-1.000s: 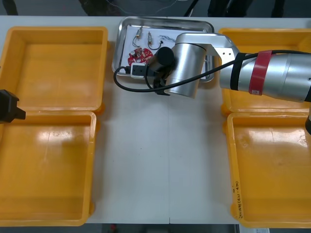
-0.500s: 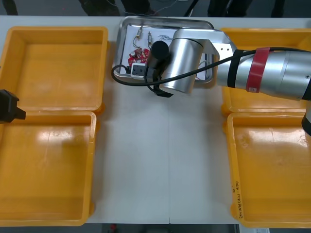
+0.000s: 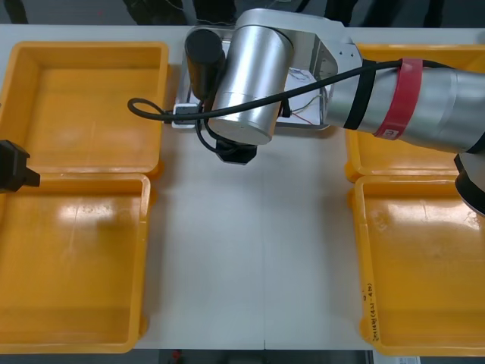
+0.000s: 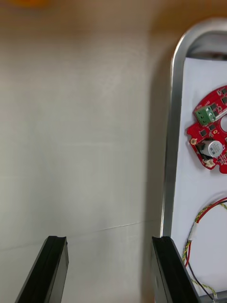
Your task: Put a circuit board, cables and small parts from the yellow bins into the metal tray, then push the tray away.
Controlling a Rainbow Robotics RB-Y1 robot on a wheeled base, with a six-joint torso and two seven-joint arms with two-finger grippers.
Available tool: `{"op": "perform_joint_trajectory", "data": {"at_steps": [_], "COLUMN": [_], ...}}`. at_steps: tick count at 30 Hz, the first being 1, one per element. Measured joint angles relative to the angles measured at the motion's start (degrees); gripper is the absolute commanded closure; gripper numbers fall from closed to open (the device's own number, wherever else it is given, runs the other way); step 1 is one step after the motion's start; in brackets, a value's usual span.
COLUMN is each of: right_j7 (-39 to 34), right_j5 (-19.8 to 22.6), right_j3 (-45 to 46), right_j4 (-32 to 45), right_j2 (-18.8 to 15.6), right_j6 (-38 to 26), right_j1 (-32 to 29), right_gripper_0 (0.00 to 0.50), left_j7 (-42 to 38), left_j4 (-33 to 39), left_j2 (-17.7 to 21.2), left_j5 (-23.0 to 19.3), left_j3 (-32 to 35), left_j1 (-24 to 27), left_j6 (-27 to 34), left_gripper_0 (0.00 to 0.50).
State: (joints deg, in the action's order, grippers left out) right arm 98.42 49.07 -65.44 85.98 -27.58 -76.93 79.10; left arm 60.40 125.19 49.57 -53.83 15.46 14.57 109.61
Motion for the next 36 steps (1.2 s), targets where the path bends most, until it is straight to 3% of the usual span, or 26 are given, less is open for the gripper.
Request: {"op": "perform_joint_trajectory", "data": {"at_steps": [8, 14, 20, 29, 36], "right_j7": [-1.53, -9.98, -12.98, -22.05, -31.58], "right_j5": [-1.3, -5.18, -7.25, -8.26, -8.2], "right_j3": [9.45, 15.45, 22.26, 31.73, 39.66], "right_j4": [12.37, 22.73, 32.1, 43.39, 45.74], "right_j2": [0.02, 0.03, 0.03, 0.03, -0.05], "right_j6": [-12.57, -22.2, -32.44, -32.86, -32.89], "right_j1": [-6.08, -13.04, -20.49, -29.46, -35.42], "right_gripper_0": [0.0, 0.0, 0.0, 0.0, 0.0], "left_j7": [0.0, 0.0, 0.0, 0.0, 0.0], "left_j4": [0.0, 0.01, 0.01, 0.02, 0.02], "left_j2": [0.0, 0.0, 0.01, 0.01, 0.01], "left_j5": [0.0, -0.01, -0.01, -0.01, -0.01], "left_j3": [0.0, 0.0, 0.0, 0.01, 0.01], "left_j1": [0.0, 0.0, -0.01, -0.01, -0.01], "left_j6": [0.0, 0.0, 0.0, 0.0, 0.0], "left_gripper_0": [0.0, 0.0, 0.0, 0.0, 0.0]}}
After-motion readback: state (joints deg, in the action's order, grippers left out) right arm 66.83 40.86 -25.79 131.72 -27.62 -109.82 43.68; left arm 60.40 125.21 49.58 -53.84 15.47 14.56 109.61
